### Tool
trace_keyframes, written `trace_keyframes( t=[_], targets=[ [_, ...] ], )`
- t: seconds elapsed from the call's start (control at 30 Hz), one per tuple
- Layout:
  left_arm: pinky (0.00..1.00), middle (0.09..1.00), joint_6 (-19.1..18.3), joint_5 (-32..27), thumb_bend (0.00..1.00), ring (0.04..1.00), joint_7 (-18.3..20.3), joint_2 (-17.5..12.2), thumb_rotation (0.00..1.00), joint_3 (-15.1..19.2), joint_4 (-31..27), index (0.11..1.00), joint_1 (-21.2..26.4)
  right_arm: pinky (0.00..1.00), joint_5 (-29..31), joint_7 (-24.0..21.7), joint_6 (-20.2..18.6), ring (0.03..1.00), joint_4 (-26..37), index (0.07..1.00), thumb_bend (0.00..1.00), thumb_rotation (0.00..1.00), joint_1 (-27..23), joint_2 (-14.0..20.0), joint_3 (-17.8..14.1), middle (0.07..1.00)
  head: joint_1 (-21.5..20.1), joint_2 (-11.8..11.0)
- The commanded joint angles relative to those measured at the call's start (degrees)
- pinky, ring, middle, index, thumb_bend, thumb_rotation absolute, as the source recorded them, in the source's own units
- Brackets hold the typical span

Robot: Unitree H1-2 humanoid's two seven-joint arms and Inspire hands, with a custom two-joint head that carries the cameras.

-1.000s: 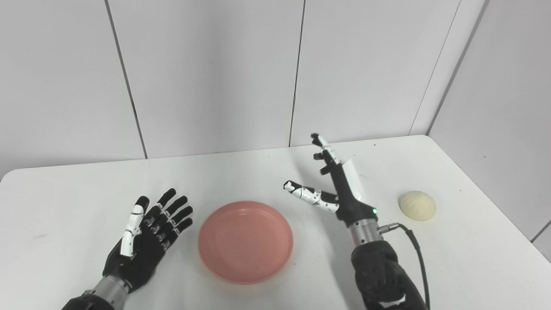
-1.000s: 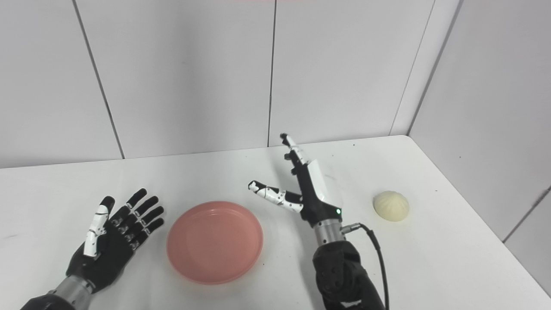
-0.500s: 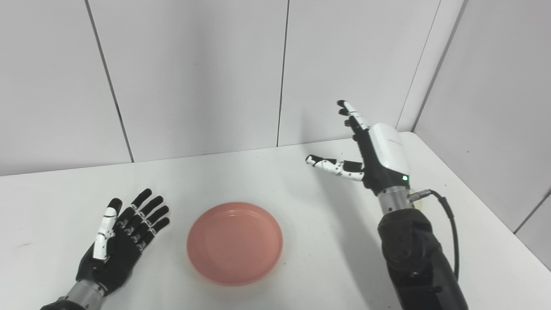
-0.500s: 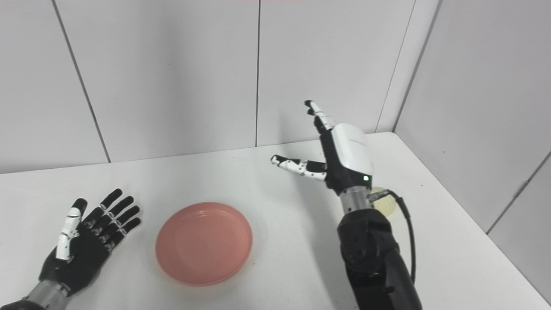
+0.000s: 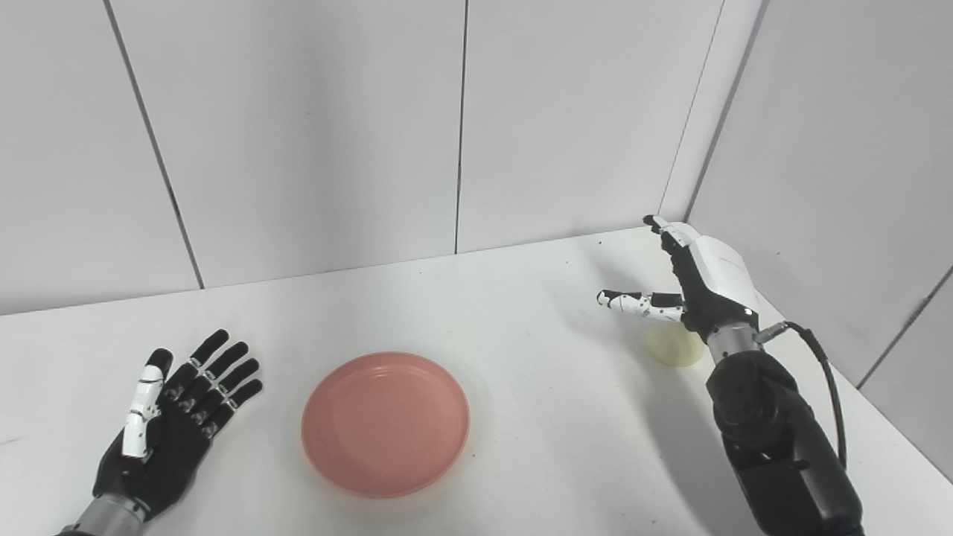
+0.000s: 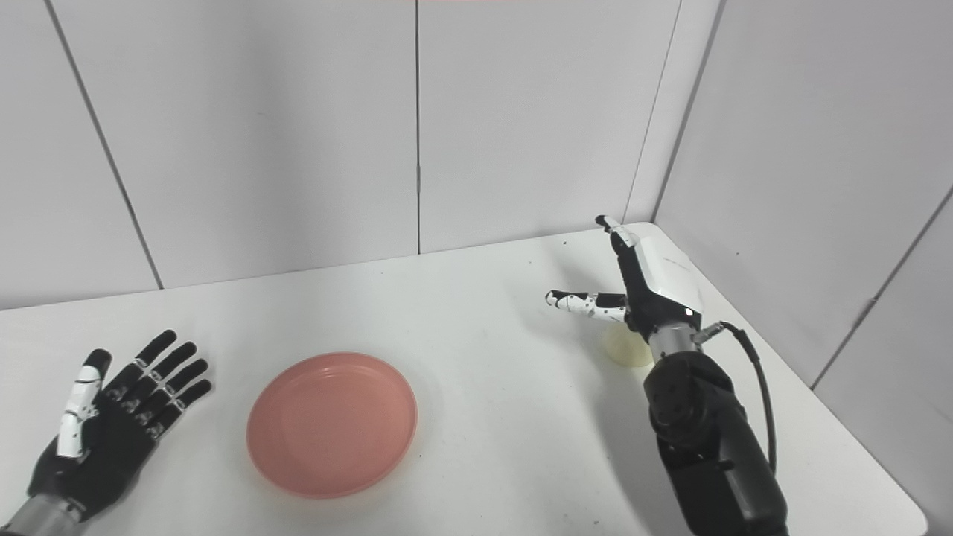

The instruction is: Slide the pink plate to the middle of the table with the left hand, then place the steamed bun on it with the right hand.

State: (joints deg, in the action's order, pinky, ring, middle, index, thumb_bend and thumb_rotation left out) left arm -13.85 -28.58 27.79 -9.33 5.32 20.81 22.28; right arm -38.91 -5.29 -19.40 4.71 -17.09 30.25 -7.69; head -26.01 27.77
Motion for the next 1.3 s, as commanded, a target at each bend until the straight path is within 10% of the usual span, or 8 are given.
trace_keyframes(
  t=[0.0, 0.83, 1.27],
  targets=[
    [0.87, 0.885, -2.71, 1.59, 0.62, 0.873, -1.50, -1.06, 0.88, -0.06, 3.09, 0.885, -2.70, 0.67, -0.70, 0.35, -0.71, 0.829, 0.53, 0.868, 0.93, 0.47, -1.86, 2.68, 0.07, 0.875, 0.08, 0.01],
    [0.87, 0.876, -4.63, 1.16, 0.61, 0.863, -1.97, -2.08, 0.86, 1.16, 3.19, 0.882, -2.59, 0.68, -6.22, 2.37, -4.43, 0.837, -9.67, 0.858, 1.00, 0.58, 0.01, 9.90, 3.44, 0.872, -2.00, 1.59],
    [0.85, 0.869, -5.77, 0.12, 0.61, 0.856, -2.00, -2.86, 0.83, 1.46, 2.33, 0.872, -2.60, 0.67, -6.64, -7.91, -7.51, 0.854, -7.31, 0.871, 1.00, 0.56, -0.91, 9.21, 3.97, 0.895, -2.77, 2.59]
  ],
)
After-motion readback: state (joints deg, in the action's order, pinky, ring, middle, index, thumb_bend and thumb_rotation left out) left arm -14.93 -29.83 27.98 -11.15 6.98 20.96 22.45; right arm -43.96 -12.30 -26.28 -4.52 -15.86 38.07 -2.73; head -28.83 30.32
